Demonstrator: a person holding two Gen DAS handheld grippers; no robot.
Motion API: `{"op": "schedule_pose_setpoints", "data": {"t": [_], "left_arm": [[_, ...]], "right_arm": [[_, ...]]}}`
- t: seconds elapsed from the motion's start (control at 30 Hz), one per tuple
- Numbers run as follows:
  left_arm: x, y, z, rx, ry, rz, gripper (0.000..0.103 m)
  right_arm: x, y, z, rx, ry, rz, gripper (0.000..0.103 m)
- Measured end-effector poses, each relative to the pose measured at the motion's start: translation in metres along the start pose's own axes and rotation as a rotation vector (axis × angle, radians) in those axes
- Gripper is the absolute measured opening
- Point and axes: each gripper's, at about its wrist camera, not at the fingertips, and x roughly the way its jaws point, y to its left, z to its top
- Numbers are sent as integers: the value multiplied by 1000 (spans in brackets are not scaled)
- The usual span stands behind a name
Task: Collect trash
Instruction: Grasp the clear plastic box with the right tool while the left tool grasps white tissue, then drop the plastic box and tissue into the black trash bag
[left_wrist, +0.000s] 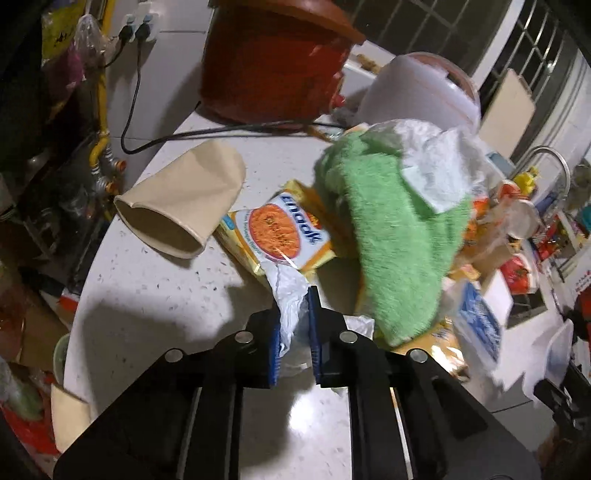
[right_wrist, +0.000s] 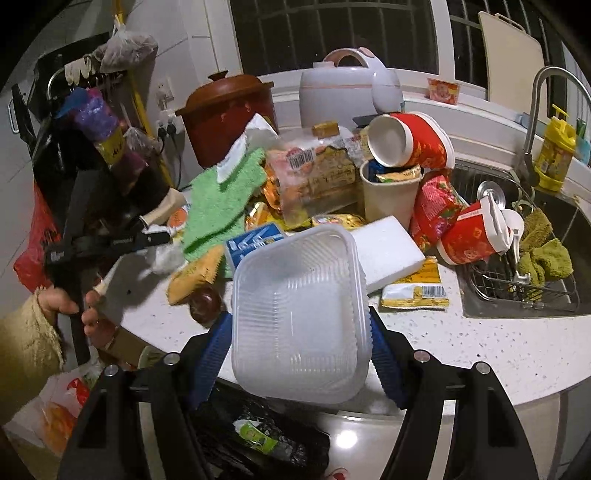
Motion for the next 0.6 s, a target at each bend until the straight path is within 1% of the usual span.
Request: {"op": "schedule_pose_setpoints", "data": {"t": [0.07,0.2,0.27,0.33,0.4,0.43,0.47,0.53,0.6], "left_arm": [[-17,-3,-2,5,-23,-34,12],[-66,-1,-7,6,-83,-104,12],[-88,2,-15,5,-95,-129,12],[-105,5,-28,13,-84,-152,12],[-118,8,-55,48,-33,-126,12],[-119,11,-62,55,-13,-116,12],[-118,15,-77,63,29,-97,12],[-109,23,-105,65,102,-70,12],[-84,34,-139,42,202,-41,12]], "right_arm": [[-4,6,4,-9,-13,15,70],[-11,22,12,-35,-32,68,70],[-15,38,15,-62,-33,116,70],[-16,53,13,-98,-14,167,70],[-15,69,6,-143,26,217,70],[-13,78,-1,-166,54,244,70],[-9,87,-10,-192,93,268,70],[5,101,-30,-225,176,296,70],[25,110,-55,-234,263,318,70]]}}
